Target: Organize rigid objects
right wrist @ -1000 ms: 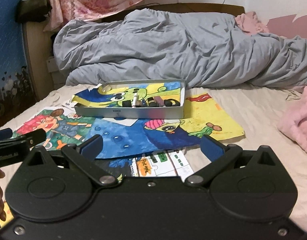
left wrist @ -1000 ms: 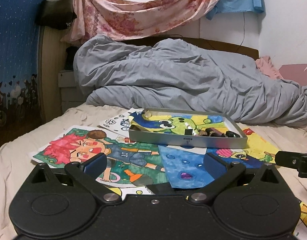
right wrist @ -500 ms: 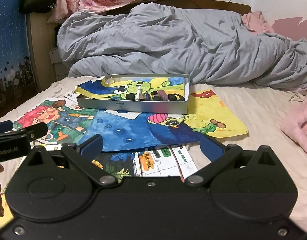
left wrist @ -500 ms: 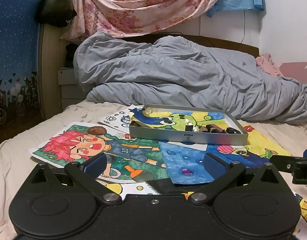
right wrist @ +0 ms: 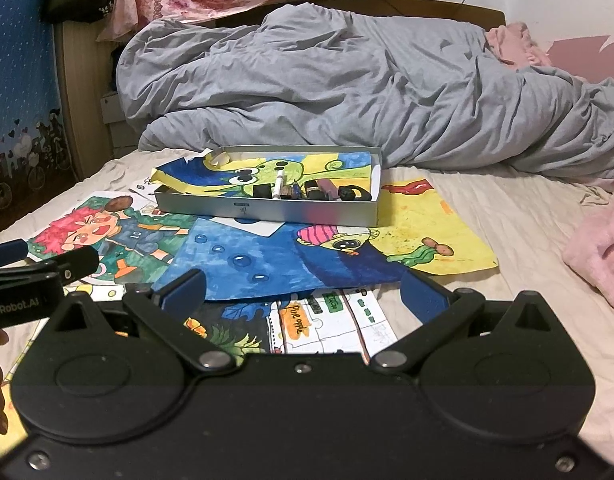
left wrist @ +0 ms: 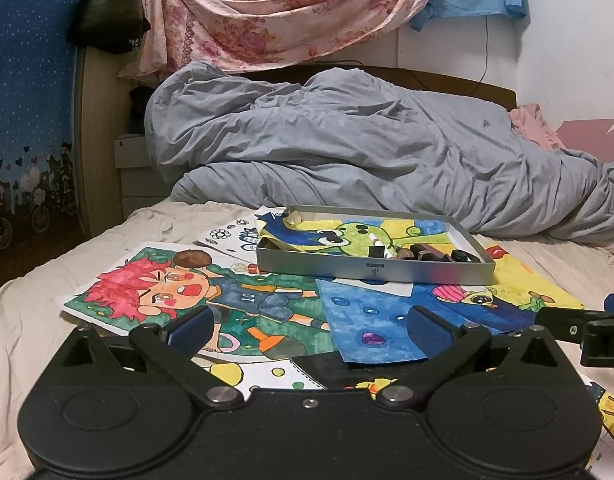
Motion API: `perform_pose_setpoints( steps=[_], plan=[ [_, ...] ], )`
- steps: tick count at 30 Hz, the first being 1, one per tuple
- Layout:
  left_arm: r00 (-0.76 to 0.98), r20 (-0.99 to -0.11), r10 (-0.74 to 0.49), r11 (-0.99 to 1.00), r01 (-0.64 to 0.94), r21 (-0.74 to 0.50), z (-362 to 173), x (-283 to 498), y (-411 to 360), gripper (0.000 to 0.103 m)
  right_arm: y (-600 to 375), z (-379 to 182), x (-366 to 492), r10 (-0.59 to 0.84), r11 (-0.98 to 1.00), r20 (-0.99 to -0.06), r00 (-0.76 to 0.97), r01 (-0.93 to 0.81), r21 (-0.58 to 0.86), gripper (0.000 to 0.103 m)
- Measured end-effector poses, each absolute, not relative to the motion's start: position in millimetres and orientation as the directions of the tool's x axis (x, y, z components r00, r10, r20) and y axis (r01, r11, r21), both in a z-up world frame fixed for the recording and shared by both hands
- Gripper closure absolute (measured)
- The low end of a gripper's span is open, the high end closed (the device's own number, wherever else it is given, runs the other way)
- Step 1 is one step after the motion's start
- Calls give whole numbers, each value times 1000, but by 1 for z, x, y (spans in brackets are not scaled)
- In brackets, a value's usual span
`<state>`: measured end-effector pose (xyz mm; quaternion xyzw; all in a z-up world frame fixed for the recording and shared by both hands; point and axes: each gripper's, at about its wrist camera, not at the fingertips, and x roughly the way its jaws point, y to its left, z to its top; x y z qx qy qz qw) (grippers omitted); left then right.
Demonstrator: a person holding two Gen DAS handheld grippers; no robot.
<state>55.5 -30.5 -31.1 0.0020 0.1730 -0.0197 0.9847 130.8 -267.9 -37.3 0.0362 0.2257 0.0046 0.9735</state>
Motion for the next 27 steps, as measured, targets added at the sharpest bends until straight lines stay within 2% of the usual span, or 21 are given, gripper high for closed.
perform_pose_setpoints(
  steps=[27],
  plan=[
    [939, -340, -46, 999, 49, 0, -32, 55, -33, 1, -268, -38, 130, 26, 998, -446, 895, 6, 69, 1]
  ],
)
